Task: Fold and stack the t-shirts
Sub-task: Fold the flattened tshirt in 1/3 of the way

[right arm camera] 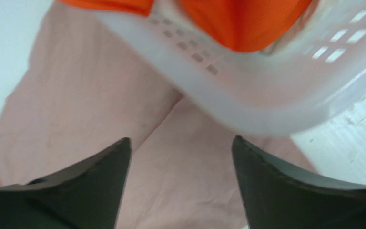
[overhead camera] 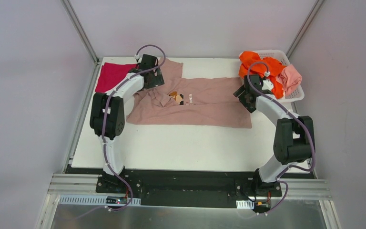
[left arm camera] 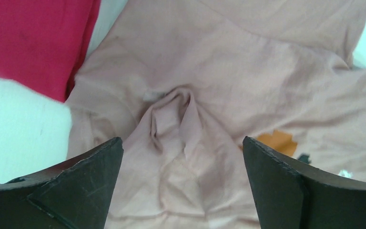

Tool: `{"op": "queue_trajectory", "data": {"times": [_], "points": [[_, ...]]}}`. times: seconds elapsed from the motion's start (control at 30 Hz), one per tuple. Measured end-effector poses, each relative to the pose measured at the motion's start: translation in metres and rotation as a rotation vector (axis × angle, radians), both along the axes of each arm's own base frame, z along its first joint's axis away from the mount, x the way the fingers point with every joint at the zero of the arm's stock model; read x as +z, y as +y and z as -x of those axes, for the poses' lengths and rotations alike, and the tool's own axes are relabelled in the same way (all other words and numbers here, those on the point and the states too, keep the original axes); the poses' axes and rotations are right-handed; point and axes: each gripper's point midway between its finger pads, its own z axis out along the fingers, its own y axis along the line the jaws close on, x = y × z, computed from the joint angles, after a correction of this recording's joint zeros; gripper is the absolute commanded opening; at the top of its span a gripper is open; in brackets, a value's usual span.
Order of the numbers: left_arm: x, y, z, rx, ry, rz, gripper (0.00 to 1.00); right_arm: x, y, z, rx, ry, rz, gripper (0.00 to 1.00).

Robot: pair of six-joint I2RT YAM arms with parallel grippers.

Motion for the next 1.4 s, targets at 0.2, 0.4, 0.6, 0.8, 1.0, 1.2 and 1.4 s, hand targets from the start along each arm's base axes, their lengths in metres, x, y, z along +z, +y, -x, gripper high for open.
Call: {"op": "queue_trajectory", "data": {"times": [0.2,0.4,0.6,0.8,1.0,1.2,1.4], "points": [[0.042,0.001,0.054,-0.025,-0.03,0.097,0.99,0.044,0.051,0.021,0.175,-0.084,-0.044,1.0],[0.032,-0.006,0.102,-0.033,-0.012,0.215,0.99,0.021,0.078,0.056,0.297,-0.02,-0.104,0.99],[-0.036,-0.004,0.12,0.006,0.138,0.279,0.99,-0.031,0.077,0.058,0.341,0.125,-0.071,0.99],[-0.053,0.017,0.114,0.102,0.109,0.442,0.99,-0.045,0.075,0.053,0.341,0.152,-0.077,0.99],[-0.048,0.02,0.144,0.13,0.033,0.505,0.99,-0.046,0.068,0.075,0.315,0.15,-0.105,0.99],[-0.049,0.036,0.222,0.248,0.036,0.512,0.99,-0.046,0.061,0.136,0.285,0.186,-0.176,0.99],[-0.045,0.043,0.282,0.318,-0.021,0.578,0.99,-0.045,0.062,0.204,0.326,0.253,-0.177,0.99]]}}
